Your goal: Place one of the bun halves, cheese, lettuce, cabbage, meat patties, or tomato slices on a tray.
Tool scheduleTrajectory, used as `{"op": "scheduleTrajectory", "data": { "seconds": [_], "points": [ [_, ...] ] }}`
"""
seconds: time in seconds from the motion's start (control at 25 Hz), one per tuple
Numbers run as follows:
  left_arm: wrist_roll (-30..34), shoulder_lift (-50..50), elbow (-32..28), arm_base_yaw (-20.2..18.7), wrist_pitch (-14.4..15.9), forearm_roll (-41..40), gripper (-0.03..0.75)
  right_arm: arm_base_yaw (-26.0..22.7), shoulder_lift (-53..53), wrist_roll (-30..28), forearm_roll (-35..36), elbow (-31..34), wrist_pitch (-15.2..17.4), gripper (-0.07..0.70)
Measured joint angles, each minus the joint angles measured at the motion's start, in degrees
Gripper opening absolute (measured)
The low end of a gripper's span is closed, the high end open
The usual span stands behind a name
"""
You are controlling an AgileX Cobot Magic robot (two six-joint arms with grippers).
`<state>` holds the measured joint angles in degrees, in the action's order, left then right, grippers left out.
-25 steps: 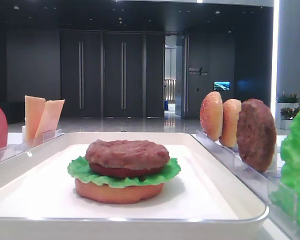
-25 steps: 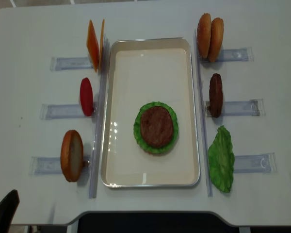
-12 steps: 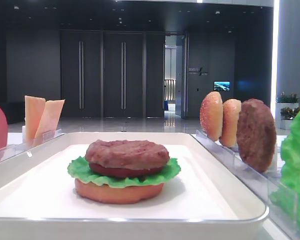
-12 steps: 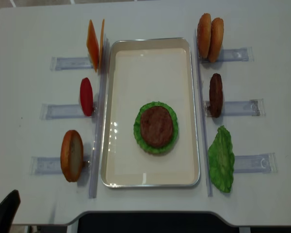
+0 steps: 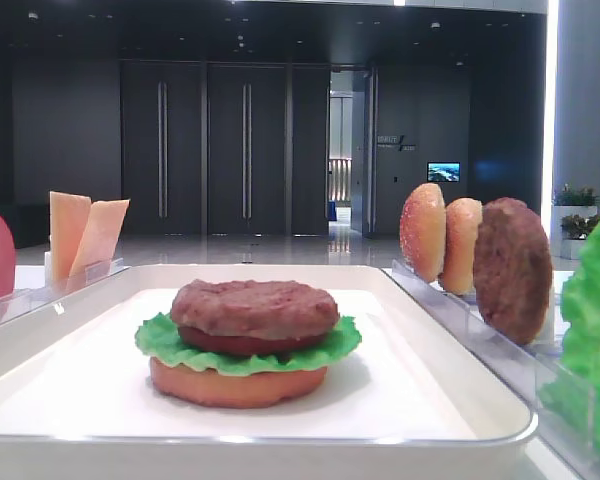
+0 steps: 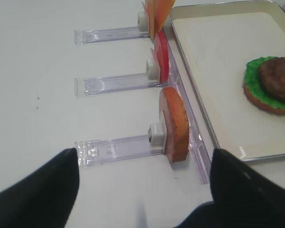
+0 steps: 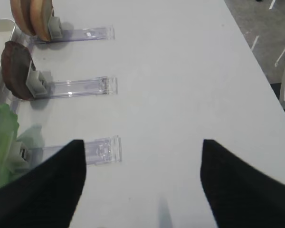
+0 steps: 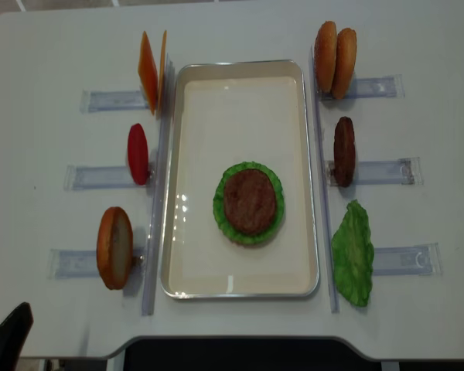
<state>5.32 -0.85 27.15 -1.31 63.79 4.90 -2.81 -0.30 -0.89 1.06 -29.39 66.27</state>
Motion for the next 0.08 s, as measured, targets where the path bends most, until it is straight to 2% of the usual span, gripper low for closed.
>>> {"op": "scheduleTrajectory", "data": {
  "seconds": [0.08],
  "points": [
    [0.0,0.0,0.0,0.0,0.0,0.0,0.661,0.0,-0.13,0.0,0.0,0.19,-0.58,0.485]
  ]
}}
